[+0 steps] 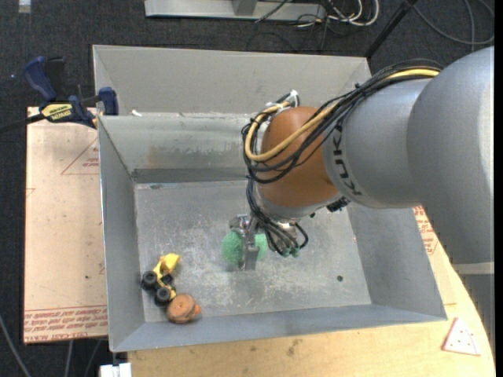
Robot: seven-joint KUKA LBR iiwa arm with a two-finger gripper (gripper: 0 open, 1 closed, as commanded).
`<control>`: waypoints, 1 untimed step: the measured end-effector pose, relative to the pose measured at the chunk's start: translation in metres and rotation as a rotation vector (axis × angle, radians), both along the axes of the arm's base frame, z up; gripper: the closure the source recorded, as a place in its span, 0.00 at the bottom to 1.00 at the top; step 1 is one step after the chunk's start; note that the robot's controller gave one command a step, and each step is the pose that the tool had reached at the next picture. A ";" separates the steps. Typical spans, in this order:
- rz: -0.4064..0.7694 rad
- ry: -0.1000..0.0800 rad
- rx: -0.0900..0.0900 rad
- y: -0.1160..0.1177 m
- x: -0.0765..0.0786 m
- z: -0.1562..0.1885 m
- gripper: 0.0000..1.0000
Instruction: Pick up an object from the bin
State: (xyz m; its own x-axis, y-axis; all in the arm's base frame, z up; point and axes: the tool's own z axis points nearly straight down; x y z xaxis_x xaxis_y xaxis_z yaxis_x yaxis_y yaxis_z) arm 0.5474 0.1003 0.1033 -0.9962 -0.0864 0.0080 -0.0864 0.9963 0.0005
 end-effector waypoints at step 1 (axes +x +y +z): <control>0.000 -0.008 0.001 0.000 0.002 0.020 1.00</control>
Offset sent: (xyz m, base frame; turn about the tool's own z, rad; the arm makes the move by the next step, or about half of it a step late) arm 0.0000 0.0001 0.0863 0.0000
